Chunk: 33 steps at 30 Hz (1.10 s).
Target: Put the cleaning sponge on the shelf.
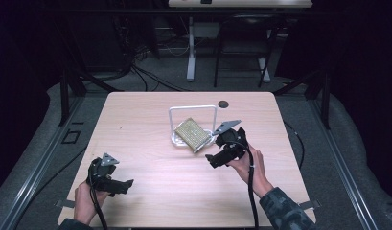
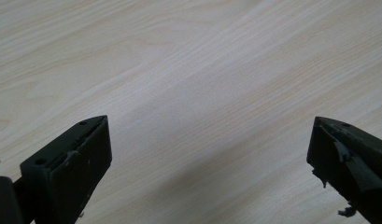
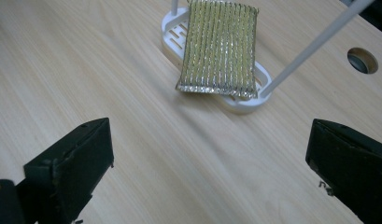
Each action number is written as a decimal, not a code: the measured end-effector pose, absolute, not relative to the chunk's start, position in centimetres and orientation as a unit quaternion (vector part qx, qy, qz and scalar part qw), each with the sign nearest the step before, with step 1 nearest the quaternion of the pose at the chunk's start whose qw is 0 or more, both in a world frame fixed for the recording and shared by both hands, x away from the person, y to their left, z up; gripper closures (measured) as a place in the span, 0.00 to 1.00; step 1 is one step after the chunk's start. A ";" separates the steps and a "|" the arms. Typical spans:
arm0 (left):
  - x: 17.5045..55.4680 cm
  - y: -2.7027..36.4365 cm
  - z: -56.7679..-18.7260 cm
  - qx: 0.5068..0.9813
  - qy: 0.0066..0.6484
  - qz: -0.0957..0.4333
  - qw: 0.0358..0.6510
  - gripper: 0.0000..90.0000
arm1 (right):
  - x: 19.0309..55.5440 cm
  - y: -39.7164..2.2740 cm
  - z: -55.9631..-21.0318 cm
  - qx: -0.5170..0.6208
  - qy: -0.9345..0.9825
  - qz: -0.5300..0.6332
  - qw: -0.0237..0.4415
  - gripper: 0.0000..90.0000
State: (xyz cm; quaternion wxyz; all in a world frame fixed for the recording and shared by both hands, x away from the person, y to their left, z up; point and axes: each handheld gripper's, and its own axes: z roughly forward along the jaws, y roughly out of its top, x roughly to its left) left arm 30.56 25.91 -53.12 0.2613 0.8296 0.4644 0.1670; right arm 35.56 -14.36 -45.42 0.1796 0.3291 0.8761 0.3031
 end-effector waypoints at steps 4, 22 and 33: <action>30.6 25.9 -53.1 0.830 0.464 0.165 0.261 0.00 | 34.6 -15.8 -45.6 0.337 0.873 0.302 0.183 0.01; 30.6 25.8 -53.2 0.829 0.465 0.166 0.263 0.00 | 31.3 -20.9 -48.1 0.395 0.857 0.289 0.159 0.01; 30.6 26.1 -53.0 0.829 0.463 0.164 0.266 0.00 | 30.3 -24.0 -51.4 0.446 0.843 0.257 0.155 0.02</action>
